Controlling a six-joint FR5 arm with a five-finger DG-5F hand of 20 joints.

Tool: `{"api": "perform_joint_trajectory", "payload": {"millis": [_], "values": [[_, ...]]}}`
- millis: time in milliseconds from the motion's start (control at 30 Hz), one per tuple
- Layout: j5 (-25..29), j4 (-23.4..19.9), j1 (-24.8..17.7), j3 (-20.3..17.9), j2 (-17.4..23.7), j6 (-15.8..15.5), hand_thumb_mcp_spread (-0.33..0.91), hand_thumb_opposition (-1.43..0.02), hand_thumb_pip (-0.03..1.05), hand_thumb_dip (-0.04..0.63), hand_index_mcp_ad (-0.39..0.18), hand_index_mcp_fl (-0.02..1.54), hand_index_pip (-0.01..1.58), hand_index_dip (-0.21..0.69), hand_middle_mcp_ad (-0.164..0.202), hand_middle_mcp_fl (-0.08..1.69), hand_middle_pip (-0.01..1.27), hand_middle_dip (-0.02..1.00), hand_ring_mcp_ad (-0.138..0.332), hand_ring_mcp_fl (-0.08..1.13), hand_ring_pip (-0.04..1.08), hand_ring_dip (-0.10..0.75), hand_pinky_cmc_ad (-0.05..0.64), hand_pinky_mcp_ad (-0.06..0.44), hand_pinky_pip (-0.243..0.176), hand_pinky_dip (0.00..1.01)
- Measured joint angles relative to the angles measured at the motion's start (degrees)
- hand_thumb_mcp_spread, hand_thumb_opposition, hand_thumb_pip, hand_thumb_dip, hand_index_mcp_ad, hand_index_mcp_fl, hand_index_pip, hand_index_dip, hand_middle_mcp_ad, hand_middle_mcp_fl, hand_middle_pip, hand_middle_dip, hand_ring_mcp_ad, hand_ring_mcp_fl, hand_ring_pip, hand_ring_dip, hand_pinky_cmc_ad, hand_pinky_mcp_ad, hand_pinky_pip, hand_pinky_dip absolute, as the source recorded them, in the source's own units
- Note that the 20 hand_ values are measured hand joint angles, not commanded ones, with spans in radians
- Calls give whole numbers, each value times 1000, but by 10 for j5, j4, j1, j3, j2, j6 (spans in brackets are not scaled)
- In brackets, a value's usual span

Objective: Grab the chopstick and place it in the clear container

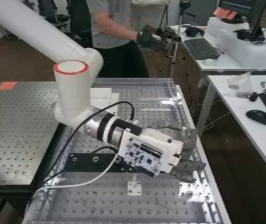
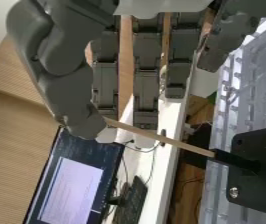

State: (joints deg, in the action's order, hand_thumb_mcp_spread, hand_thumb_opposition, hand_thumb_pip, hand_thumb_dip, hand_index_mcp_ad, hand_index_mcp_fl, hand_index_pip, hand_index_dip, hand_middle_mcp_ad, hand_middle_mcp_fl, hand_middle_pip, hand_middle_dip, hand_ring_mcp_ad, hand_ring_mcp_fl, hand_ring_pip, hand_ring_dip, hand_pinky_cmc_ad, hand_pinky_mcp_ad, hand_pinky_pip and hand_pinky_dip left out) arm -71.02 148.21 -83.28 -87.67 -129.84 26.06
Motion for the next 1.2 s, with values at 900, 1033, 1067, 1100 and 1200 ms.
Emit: {"api": "perform_joint_trajectory", "payload": {"millis": [900, 1033, 1067, 1100, 1200], "values": [[-14, 24, 9, 16, 0, -34, 518, -929, 695, 291, -239, 691, 918, -3, 59, 848, 538, 480, 112, 457, 79, 332, 384, 234, 9, 246], [-14, 26, 10, 18, 0, -36, 497, -913, 696, 291, -239, 684, 904, -10, 59, 843, 531, 480, 112, 457, 77, 332, 386, 232, 2, 274], [-15, 27, 10, 18, 0, -37, 503, -909, 700, 291, -239, 684, 904, -10, 59, 843, 531, 480, 112, 457, 77, 332, 391, 232, 0, 274], [-15, 27, 10, 18, -1, -37, 497, -895, 702, 291, -237, 684, 904, -10, 59, 843, 531, 480, 112, 457, 77, 332, 389, 232, 0, 276], [-17, 29, 11, 20, -2, -36, 499, -899, 709, 290, -237, 684, 901, -12, 59, 843, 531, 480, 113, 457, 77, 332, 382, 234, 0, 281]]}}
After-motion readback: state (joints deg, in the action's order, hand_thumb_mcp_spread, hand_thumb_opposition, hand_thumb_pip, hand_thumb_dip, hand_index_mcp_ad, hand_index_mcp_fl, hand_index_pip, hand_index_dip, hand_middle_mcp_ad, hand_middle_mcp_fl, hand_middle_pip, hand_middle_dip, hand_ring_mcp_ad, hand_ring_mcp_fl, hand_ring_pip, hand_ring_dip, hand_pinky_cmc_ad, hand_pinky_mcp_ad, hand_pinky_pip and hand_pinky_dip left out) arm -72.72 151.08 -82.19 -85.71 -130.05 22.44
